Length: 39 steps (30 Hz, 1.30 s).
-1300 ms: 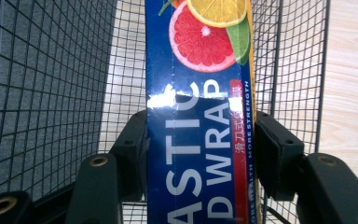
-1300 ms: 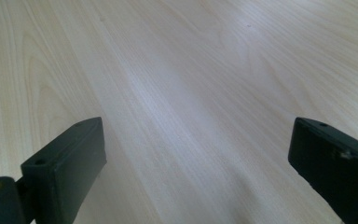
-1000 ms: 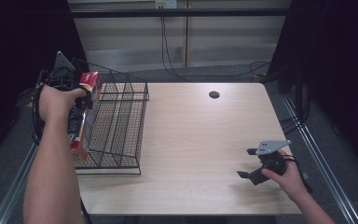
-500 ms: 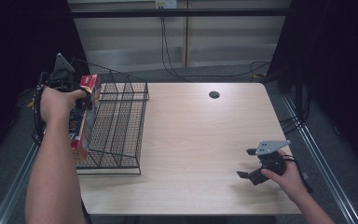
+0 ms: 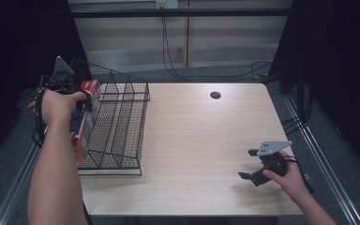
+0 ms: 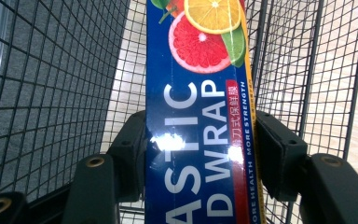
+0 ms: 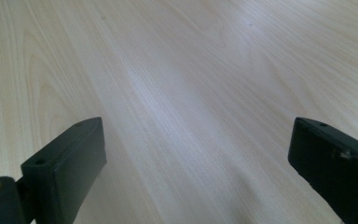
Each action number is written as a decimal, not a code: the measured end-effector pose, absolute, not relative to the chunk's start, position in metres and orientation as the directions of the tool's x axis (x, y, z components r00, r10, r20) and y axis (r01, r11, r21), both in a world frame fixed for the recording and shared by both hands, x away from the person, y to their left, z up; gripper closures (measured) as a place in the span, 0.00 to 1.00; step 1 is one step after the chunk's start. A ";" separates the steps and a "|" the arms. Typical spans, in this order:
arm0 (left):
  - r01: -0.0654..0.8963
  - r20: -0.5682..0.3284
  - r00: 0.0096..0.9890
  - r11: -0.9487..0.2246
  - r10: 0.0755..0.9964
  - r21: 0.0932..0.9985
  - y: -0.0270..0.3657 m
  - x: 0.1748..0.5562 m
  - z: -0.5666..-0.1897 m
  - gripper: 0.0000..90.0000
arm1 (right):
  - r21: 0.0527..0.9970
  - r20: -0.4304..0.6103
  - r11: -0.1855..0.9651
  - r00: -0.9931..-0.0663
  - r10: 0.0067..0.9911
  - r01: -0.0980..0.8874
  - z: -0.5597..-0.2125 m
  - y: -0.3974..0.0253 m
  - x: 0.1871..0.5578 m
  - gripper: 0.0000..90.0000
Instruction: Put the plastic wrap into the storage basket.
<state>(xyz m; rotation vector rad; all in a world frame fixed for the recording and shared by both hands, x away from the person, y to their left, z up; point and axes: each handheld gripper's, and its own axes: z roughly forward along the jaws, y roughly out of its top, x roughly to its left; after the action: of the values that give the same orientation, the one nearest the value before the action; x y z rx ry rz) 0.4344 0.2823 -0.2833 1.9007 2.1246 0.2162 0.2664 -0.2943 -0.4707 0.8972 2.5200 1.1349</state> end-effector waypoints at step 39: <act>0.943 -0.134 -0.094 0.131 0.987 0.306 0.286 0.432 -0.280 0.44 | 0.735 0.031 0.518 -0.786 0.618 0.437 -0.472 -0.293 0.267 0.04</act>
<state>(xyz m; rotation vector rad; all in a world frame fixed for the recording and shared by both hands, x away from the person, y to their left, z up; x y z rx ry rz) 0.4321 0.2857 -0.2797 1.8785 2.1102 0.2027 0.2673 -0.2927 -0.4722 0.8941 2.5260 1.1235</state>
